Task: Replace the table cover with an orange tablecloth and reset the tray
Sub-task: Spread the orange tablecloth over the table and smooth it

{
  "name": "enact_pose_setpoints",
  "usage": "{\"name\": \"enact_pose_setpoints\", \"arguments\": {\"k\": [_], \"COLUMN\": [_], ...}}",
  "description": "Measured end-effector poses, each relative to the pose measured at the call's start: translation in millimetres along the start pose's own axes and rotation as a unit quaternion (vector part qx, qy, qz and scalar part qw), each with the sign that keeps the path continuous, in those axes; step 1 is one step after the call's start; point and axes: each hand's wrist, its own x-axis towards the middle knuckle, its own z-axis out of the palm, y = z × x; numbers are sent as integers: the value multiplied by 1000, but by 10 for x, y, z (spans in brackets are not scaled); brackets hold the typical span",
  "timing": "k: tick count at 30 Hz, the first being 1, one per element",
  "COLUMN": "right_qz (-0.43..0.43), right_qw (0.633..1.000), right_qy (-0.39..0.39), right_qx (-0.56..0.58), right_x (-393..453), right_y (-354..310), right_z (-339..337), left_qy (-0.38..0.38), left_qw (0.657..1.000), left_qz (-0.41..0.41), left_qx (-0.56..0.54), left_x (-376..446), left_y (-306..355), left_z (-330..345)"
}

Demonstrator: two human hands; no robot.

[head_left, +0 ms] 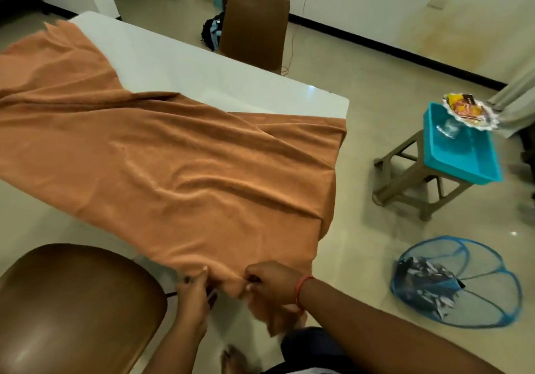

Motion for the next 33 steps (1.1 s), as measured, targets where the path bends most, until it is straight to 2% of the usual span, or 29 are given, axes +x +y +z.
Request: {"name": "enact_pose_setpoints", "arguments": {"k": [2,5,9,13,16,18,20,22,23,26,33], "right_qz": [3,19,57,81,63,37,19,11,6,-7,-7], "right_qw": [1000,998,994,988,987,988,989,992,994,995,986], "right_qy": [0,58,93,113,133,128,128,108,96,91,163], "right_qx": [7,6,32,65,67,77,74,67,61,47,-24], "right_x": [-53,-176,-372,-422,-369,-342,-289,-279,-271,-145,645], "right_y": [32,218,785,1456,1754,2140,2486,2713,2808,3006,3176], "right_z": [-81,-316,-703,-1147,-1447,-1758,-1997,-2219,-2321,-2643,-3455], "left_qy": [-14,32,159,229,310,372,406,367,331,239,202], "left_qw": [997,996,987,970,922,879,814,724,696,692,687], "left_qz": [-33,-29,22,38,39,113,214,279,272,249,292], "left_qx": [-67,-77,8,76,229,275,356,513,576,634,634], "left_x": [-32,-79,-21,-27,-106,-186,-276,-196,-164,-266,-180], "left_y": [-84,-78,-81,-64,-75,-186,-256,-273,-276,-243,137], "left_z": [90,234,302,514,670,1048,1381,1645,1816,2493,3612]}}
